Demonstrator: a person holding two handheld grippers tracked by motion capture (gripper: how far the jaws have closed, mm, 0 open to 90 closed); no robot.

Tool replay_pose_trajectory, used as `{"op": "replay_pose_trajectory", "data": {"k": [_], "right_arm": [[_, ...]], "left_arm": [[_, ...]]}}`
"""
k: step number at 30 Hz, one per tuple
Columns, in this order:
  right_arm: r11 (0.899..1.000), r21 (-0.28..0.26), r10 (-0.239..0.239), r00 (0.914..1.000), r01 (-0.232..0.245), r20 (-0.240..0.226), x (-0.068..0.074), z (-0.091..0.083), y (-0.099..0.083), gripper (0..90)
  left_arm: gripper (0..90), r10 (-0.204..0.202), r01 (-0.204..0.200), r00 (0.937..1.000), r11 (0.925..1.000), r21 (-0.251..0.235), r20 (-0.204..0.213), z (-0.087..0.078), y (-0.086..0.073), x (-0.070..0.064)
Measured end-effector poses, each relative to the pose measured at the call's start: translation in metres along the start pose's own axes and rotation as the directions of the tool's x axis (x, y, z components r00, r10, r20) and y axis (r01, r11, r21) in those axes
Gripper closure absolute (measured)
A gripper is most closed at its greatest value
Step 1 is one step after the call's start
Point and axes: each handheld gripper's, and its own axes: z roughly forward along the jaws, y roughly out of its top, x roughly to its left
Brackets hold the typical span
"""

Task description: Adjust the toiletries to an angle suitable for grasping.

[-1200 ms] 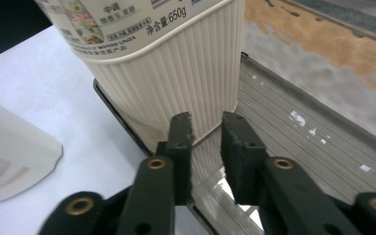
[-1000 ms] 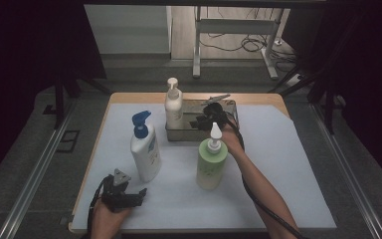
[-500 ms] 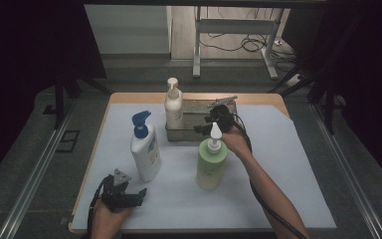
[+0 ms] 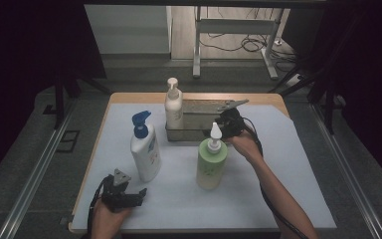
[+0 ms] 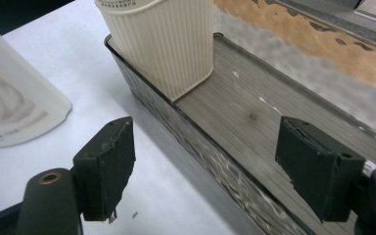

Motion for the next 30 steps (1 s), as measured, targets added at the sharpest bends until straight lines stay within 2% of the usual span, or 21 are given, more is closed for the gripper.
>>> {"op": "replay_pose_trajectory", "data": {"k": [12,21,30], "right_arm": [[1.0,-0.004,-0.006,0.9996,0.006,0.027,-0.003,-0.026,-0.018,19.3],[1.0,-0.01,0.001,0.9975,-0.001,0.07,-0.002,-0.047,-0.039,14.6],[1.0,0.001,-0.002,0.9977,0.002,0.068,0.002,-0.065,-0.061,13.8]], "left_arm": [[10.6,0.001,-0.001,1.0,1.0,0.001,0.0,0.0,0.0,0.0],[10.6,0.001,-0.001,1.0,1.0,0.001,-0.001,0.0,0.0,0.0],[10.6,0.001,-0.001,1.0,1.0,0.001,-0.001,0.0,0.0,0.0]]}}
